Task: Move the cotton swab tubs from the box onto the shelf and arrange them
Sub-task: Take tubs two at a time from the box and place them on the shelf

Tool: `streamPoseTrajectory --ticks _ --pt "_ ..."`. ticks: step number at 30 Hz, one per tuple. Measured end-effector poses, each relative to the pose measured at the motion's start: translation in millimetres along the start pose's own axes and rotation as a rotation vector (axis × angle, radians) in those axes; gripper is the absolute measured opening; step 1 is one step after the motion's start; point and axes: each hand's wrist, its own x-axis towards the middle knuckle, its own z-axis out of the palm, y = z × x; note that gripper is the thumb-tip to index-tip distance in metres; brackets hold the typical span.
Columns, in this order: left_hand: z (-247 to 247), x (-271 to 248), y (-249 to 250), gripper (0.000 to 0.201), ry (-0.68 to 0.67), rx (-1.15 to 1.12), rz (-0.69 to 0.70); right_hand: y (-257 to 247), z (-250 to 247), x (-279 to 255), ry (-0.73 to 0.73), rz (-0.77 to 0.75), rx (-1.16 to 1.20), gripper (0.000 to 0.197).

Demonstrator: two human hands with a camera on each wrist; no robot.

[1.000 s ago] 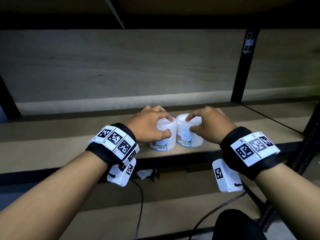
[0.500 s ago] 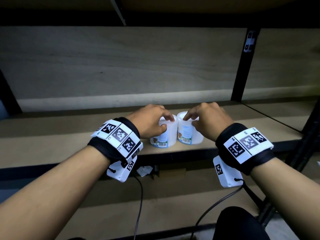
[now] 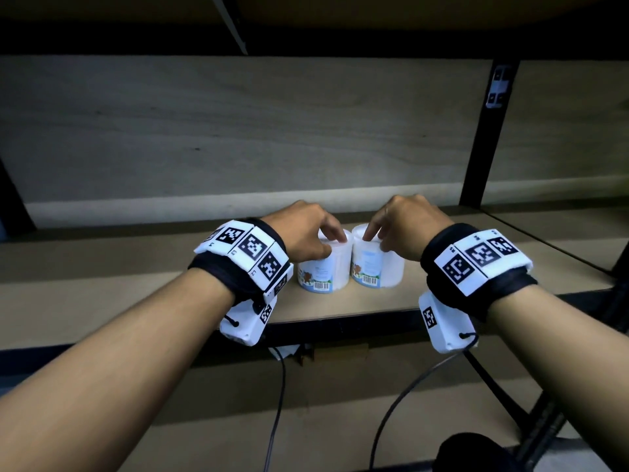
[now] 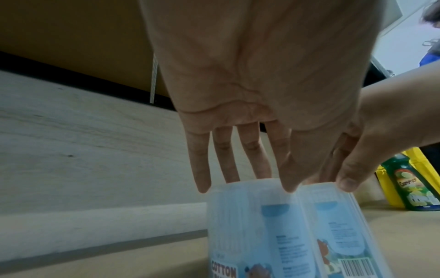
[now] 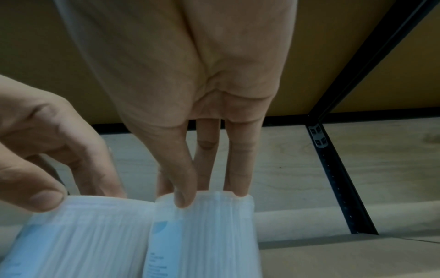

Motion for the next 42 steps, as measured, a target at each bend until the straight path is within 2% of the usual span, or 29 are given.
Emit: streamPoseTrajectory --ticks 2,8,14,18,25,37,42 --pt "1 8 -3 0.037 -0.003 0.001 -0.007 4 2 11 -0.012 -0.003 -0.009 0.048" --pt "5 35 -16 0.038 -0.024 -0.004 0.004 11 6 36 -0.05 0.018 -0.003 0.035" --pt "14 69 -32 0.038 -0.017 -0.008 -0.001 28 16 67 -0.042 0.039 -0.01 0.036" --pt "22 91 -42 0.038 -0.015 -0.092 -0.041 42 21 87 -0.054 0.087 0.036 0.041" --pt "30 120 -56 0.038 0.013 -0.137 -0.029 58 28 116 -0.086 0.128 0.095 0.034" --pt "35 147 -61 0.039 0.046 -0.086 -0.035 68 44 148 -0.028 0.169 0.094 0.04" --pt "37 152 -62 0.038 0.057 -0.088 -0.045 74 52 151 0.022 0.191 0.128 0.036"
